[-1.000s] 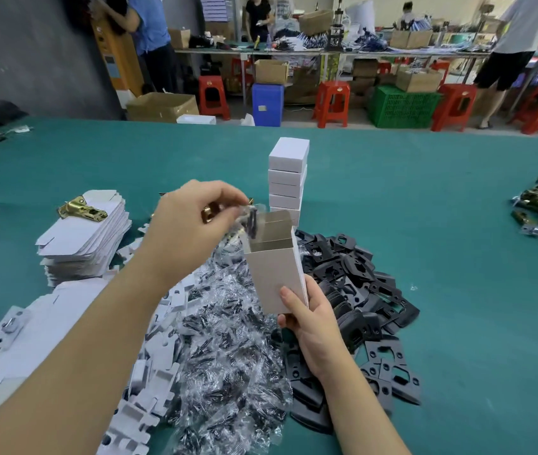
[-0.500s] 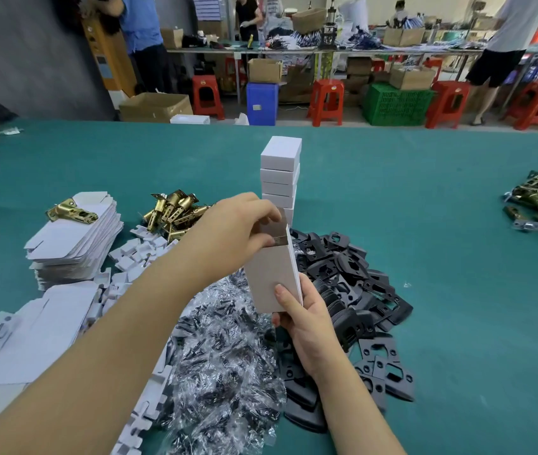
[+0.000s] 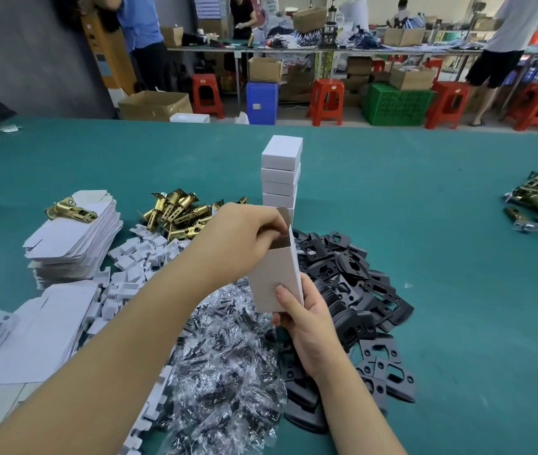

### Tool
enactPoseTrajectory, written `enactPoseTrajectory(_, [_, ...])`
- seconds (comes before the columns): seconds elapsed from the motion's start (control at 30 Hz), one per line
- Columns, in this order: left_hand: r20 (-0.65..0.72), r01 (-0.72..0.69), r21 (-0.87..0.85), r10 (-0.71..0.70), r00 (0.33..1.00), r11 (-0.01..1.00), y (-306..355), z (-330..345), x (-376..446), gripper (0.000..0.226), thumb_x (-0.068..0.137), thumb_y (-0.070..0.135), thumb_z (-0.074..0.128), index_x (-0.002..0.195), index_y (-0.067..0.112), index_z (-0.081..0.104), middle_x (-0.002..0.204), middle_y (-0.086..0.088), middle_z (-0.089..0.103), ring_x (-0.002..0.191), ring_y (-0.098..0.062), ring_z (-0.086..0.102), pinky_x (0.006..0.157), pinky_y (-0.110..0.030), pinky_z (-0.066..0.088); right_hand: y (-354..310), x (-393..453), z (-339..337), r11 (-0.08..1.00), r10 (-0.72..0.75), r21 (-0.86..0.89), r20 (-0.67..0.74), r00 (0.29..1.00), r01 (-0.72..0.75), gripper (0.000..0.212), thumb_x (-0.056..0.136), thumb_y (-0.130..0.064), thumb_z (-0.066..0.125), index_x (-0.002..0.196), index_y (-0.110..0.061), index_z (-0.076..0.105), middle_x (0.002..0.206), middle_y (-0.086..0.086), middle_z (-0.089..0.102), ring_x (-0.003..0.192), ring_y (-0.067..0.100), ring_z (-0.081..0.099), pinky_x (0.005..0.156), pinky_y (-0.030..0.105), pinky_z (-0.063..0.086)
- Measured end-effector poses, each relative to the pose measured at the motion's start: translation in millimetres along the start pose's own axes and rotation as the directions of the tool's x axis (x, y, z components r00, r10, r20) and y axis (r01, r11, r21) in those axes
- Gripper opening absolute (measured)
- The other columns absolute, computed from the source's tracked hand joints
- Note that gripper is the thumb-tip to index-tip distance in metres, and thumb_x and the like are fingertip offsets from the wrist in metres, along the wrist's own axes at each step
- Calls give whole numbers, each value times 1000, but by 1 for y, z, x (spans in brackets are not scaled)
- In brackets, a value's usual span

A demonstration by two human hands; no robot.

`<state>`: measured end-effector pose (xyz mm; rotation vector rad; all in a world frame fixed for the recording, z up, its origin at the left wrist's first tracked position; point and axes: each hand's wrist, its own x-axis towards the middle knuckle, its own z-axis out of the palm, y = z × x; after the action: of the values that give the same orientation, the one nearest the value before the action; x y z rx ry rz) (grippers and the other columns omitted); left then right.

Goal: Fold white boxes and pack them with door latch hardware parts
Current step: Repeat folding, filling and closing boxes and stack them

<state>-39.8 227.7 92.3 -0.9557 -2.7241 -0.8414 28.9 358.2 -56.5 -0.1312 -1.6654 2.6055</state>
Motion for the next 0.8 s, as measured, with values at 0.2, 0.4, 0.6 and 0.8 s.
enactPoseTrajectory(0.2, [26, -81, 21, 81, 996, 996, -1, 3, -7, 16, 101, 18, 59, 112, 19, 71, 101, 7, 74, 89, -10, 63, 82, -31, 51, -1, 1, 0, 1000, -2, 20, -13, 1000, 2, 42, 80, -43, 81, 120, -37, 70, 112, 1, 72, 94, 14, 65, 65, 23, 51])
enactPoseTrajectory(0.4, [-386, -218, 22, 210, 898, 976, -18, 7, -20, 17, 93, 9, 65, 108, 11, 73, 111, 1, 68, 104, -13, 60, 95, -22, 45, -2, 1, -1, 997, -1, 82, 7, 1000, 1, 48, 74, -48, 89, 118, -36, 71, 113, 1, 74, 88, 11, 67, 62, 22, 51])
enactPoseTrajectory(0.6, [-75, 73, -491, -125, 989, 868, -47, 25, -41, 51, 93, 12, 72, 122, 50, 55, 116, 14, 67, 105, -8, 67, 86, -29, 60, -1, 1, 1, 994, -15, 113, 25, 1000, 12, 54, 72, -53, 90, 120, -37, 71, 114, 0, 74, 88, 11, 68, 62, 23, 53])
enactPoseTrajectory(0.8, [-89, 49, -595, -126, 988, 802, -60, 27, -51, 53, 94, 5, 69, 125, 47, 56, 109, 9, 73, 103, -16, 70, 83, -28, 60, 0, -1, 6, 993, -62, -104, 21, 998, 63, 38, 83, -45, 75, 119, -37, 70, 114, 0, 74, 101, 17, 70, 76, 26, 57])
